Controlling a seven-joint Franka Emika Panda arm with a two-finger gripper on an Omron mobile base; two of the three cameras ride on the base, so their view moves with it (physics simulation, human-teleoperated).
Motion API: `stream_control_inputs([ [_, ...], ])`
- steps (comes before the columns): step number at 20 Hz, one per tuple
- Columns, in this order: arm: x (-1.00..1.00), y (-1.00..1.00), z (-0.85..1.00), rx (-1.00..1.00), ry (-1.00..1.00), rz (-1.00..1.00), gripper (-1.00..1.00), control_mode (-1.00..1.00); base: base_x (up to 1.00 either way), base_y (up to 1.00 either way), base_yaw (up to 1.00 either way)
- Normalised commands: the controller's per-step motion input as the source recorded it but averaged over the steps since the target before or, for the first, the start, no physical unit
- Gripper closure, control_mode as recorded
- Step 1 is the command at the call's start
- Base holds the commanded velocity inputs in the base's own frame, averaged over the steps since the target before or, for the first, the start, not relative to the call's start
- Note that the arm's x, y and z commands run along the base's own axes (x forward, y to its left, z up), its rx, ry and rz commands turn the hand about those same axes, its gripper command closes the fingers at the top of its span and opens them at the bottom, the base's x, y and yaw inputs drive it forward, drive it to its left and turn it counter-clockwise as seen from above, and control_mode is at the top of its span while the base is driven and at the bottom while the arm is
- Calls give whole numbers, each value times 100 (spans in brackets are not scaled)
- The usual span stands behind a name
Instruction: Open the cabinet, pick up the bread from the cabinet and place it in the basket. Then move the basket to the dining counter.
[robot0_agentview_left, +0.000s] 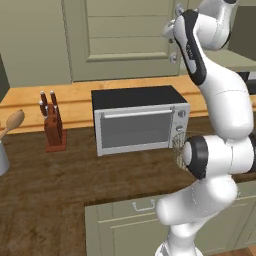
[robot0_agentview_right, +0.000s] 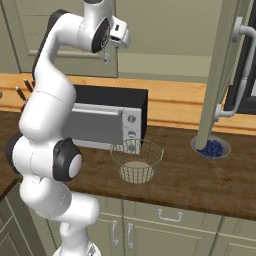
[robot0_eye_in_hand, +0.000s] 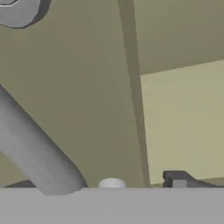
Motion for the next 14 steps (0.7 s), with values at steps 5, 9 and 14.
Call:
stream_control_inputs([
  [5, 52, 22, -19, -9, -8, 2, 100, -100, 0, 0, 0],
  [9, 8, 49, -37, -19, -27, 1, 100, -100, 0, 0, 0],
  [14, 1, 77, -50, -12, -38, 6, 100, -100, 0, 0, 0],
])
